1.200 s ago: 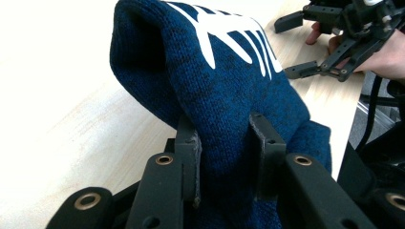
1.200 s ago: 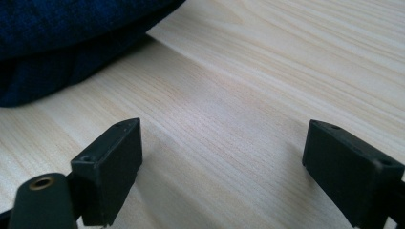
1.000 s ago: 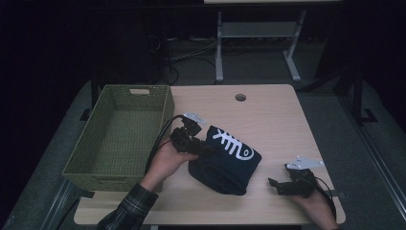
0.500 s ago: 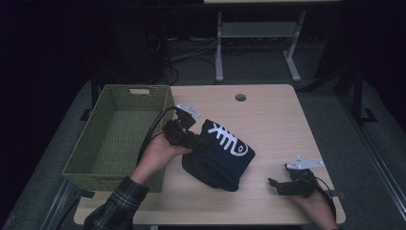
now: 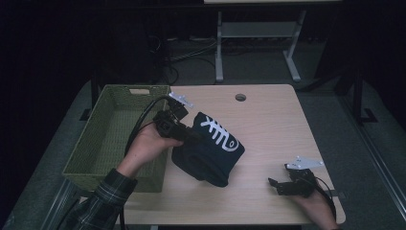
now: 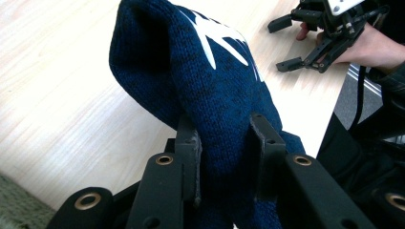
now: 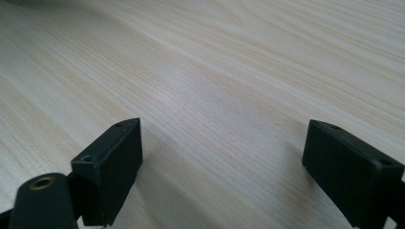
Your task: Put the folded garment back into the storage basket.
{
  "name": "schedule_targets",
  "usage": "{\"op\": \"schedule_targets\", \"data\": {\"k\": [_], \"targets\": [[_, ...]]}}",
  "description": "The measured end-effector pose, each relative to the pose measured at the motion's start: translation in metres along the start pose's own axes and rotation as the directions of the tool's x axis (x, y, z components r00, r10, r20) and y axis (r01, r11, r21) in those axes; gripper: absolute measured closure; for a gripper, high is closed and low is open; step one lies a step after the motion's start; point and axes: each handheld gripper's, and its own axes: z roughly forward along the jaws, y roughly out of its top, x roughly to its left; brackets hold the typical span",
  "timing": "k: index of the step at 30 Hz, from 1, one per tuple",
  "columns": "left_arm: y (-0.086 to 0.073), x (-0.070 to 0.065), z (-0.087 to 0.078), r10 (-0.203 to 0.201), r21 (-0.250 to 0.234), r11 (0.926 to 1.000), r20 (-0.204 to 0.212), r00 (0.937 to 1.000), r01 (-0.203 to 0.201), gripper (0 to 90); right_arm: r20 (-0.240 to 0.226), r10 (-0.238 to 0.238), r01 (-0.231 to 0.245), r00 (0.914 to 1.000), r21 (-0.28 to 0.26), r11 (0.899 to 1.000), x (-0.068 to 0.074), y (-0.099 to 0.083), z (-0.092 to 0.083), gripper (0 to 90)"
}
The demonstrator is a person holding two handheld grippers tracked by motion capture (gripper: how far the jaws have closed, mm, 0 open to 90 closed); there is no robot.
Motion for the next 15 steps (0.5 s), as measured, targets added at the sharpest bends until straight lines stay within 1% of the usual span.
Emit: {"op": "schedule_targets", "data": {"k": [5,8,9,15], "targets": [[0.001,0.001,-0.011,-0.007,0.004,1.0000,-0.010,0.9999,0.007,69.9,0.000,0.000,0.000,1.0000,0.000,1.000,0.000,0.000,0.000,13.1],[0.001,0.002,-0.018,-0.018,0.001,0.9998,-0.015,0.9997,0.018,69.9,0.000,-0.001,0.001,1.0000,0.000,1.000,0.000,0.000,0.000,13.1],[0.001,0.002,-0.018,-0.018,0.001,0.9998,-0.015,0.9997,0.018,69.9,0.000,-0.001,0.001,1.0000,0.000,1.000,0.000,0.000,0.000,13.1],[-0.002,0.006,-0.038,-0.032,-0.010,0.9994,-0.032,0.9990,0.032,70.0,0.000,0.000,0.000,1.0000,0.000,1.000,0.000,0.000,0.000,13.1]]}}
